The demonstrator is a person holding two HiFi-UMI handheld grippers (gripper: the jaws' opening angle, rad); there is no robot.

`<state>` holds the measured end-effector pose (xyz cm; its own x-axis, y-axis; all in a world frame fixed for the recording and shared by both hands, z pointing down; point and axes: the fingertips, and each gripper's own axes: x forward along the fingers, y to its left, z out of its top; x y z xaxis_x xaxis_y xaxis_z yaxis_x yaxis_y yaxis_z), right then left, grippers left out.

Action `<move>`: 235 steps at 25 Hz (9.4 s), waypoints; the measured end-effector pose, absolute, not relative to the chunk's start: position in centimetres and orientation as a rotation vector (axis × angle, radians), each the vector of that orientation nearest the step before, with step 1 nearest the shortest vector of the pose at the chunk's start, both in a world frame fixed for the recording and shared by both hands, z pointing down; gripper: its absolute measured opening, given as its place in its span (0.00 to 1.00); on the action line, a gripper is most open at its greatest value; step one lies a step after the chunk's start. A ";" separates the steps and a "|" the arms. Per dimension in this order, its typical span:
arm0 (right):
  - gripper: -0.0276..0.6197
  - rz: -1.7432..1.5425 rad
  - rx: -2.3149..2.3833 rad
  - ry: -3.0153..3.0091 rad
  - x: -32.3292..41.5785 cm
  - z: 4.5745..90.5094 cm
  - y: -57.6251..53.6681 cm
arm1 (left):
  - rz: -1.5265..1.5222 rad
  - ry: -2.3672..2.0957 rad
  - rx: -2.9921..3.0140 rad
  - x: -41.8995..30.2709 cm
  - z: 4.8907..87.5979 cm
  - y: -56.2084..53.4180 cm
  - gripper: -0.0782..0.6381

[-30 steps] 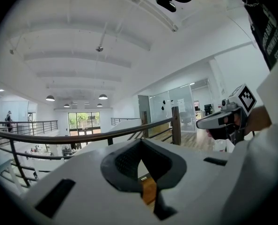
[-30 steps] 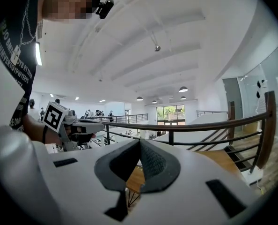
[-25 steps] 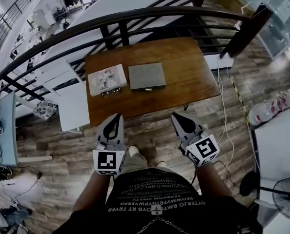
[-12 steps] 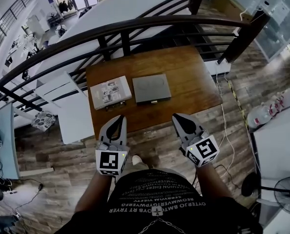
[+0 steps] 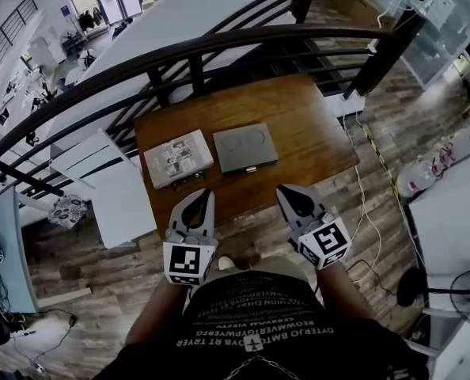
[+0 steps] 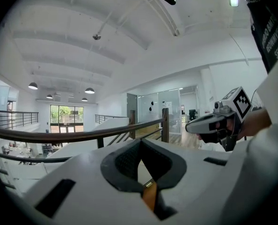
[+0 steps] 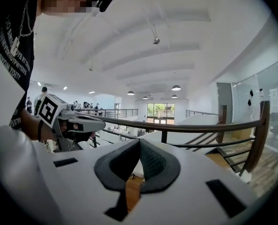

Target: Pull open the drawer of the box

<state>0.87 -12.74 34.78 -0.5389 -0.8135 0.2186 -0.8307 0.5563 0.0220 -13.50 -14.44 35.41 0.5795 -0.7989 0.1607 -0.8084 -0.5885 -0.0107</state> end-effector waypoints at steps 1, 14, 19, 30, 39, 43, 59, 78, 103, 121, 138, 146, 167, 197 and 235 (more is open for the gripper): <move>0.04 0.137 1.384 -2.579 0.9 35.3 -12.7 | 0.232 -1.381 2.741 -13.2 35.6 -14.4 0.11; 0.04 0.407 1.369 -2.425 5.0 46.1 -11.1 | 0.362 -1.377 2.693 -12.5 40.9 -17.8 0.11; 0.04 0.425 1.290 -2.392 5.2 50.9 -13.6 | 0.407 -1.366 2.644 -11.0 44.1 -20.7 0.11; 0.04 0.408 1.130 -2.426 4.2 57.0 -20.7 | 0.427 -1.370 2.567 -7.0 50.8 -26.2 0.11; 0.04 0.555 1.052 -2.434 2.4 61.7 -24.8 | 0.434 -1.427 2.461 -6.7 55.9 -29.6 0.11; 0.04 0.561 1.064 -2.403 2.4 63.5 -26.4 | 0.454 -1.430 2.442 -6.5 58.2 -31.1 0.11; 0.22 0.684 1.116 -2.155 4.2 72.8 -30.0 | 0.625 -1.325 2.360 -4.8 68.0 -35.9 0.11; 0.34 0.846 1.267 -1.922 3.9 77.2 -31.9 | 0.858 -1.093 2.366 -2.2 73.6 -36.1 0.11; 0.29 0.801 1.277 -1.913 3.6 77.1 -30.0 | 0.837 -1.048 2.377 -2.3 73.4 -36.0 0.11; 0.29 0.789 1.279 -1.907 3.7 77.1 -26.7 | 0.854 -1.079 2.404 -2.3 73.3 -36.0 0.11; 0.29 0.804 1.280 -1.890 3.9 77.1 -23.3 | 0.880 -1.090 2.396 -2.6 73.5 -35.7 0.11; 0.29 0.801 1.289 -1.885 4.0 77.1 -22.0 | 0.881 -1.097 2.391 -2.5 73.0 -35.6 0.11; 0.29 0.814 1.290 -1.867 4.3 77.4 -18.5 | 0.893 -1.091 2.406 -2.5 73.3 -35.5 0.11; 0.05 0.515 1.661 -2.318 9.9 57.1 -16.1 | 0.373 -1.469 2.555 -15.0 54.5 -20.0 0.11; 0.04 -0.124 1.570 -2.581 10.6 30.2 -14.6 | -0.008 -1.585 2.843 -8.3 29.3 -13.6 0.11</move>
